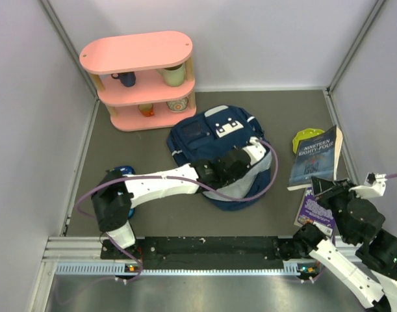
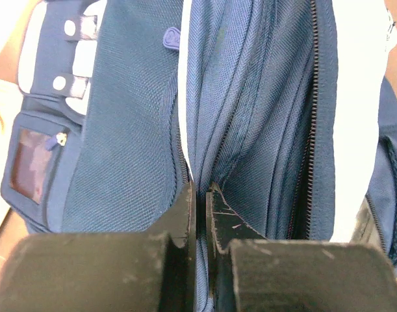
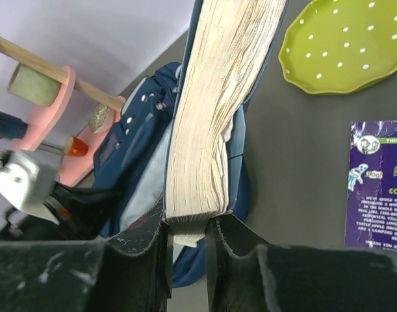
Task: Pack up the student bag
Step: Place the book in the student bag.
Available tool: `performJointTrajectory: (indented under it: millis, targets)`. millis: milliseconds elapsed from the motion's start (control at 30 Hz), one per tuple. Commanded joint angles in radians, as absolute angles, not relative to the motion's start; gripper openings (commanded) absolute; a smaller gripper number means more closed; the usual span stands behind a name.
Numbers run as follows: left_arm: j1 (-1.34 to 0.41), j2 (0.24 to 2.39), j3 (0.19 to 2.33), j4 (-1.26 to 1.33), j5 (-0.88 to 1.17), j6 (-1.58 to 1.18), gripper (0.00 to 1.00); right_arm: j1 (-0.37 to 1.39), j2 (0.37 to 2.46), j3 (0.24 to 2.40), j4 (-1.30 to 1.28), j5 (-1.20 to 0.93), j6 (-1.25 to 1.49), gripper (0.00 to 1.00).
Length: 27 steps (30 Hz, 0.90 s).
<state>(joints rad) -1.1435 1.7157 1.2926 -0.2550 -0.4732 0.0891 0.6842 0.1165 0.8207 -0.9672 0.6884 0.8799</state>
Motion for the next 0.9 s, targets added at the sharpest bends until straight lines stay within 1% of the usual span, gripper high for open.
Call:
performJointTrajectory:
  millis: [0,67,233,300,333,533,567,633,767,800,867]
  targets:
    - [-1.097,1.586,1.402,-0.215,-0.44,0.095,0.0,0.68,0.043,0.874,-0.908,0.66,0.939,0.0]
    - [-1.065,1.559,1.414,-0.232,-0.42,0.065,0.0,0.68,0.02,0.87,-0.916,0.624,0.956,0.0]
    - [-0.954,1.496,1.425,-0.255,-0.269,-0.039,0.0,0.703,0.014,0.845,-0.93,0.514,1.041,0.0]
    - [-0.94,1.482,1.417,-0.239,-0.241,-0.054,0.0,0.71,0.014,0.816,-0.916,0.471,1.066,0.0]
    - [-0.936,1.473,1.408,-0.227,-0.236,-0.055,0.0,0.718,0.014,0.802,-0.866,0.41,1.066,0.0]
    - [-0.933,1.477,1.428,-0.212,-0.215,-0.098,0.0,0.718,0.014,0.655,-0.71,0.244,1.175,0.0]
    - [-0.933,1.477,1.431,-0.213,-0.212,-0.104,0.0,0.718,0.014,0.614,-0.643,0.226,1.18,0.0]
    - [-0.931,1.474,1.434,-0.21,-0.203,-0.115,0.0,0.718,0.014,0.582,-0.606,0.204,1.219,0.0]
    - [-0.933,1.454,1.433,-0.199,-0.166,-0.123,0.0,0.718,0.024,0.473,-0.453,0.147,1.258,0.0]
    - [-0.931,1.448,1.434,-0.196,-0.158,-0.123,0.0,0.719,0.032,0.448,-0.352,0.115,1.27,0.0]
    - [-0.931,1.442,1.434,-0.195,-0.143,-0.123,0.0,0.718,0.063,0.367,-0.235,0.084,1.287,0.0]
